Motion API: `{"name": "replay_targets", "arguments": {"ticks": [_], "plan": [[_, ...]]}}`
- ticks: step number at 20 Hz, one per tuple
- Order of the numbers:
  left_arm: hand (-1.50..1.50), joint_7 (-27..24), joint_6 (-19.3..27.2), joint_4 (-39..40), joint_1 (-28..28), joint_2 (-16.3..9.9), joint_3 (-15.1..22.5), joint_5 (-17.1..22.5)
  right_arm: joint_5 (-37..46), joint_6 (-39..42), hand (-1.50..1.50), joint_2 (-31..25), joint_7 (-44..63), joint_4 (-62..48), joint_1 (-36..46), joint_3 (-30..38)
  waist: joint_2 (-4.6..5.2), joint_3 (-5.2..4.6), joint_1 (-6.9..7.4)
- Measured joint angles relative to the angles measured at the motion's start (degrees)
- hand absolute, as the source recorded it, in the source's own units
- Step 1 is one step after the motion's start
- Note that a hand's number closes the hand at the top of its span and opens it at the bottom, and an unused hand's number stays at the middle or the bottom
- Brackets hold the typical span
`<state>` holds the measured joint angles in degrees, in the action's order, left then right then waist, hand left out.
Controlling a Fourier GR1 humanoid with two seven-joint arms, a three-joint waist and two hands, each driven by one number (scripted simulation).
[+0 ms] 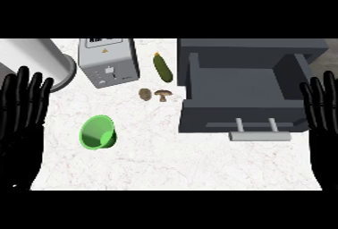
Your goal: Pick up the cup, place it into the drawer and close the drawer
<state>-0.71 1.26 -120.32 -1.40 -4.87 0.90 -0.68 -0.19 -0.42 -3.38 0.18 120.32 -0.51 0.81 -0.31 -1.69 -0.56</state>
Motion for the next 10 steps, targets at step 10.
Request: {"name": "replay_targets", "arguments": {"ticks": [10], "plan": [[-1.5,2.4,27.1,6.8,-2.4,4.3,3.1,-11.5,-2.6,3.4,-1.5,-0.4,2.4,-1.9,1.7,-2.8,0.42,1.56,0.17]]}}
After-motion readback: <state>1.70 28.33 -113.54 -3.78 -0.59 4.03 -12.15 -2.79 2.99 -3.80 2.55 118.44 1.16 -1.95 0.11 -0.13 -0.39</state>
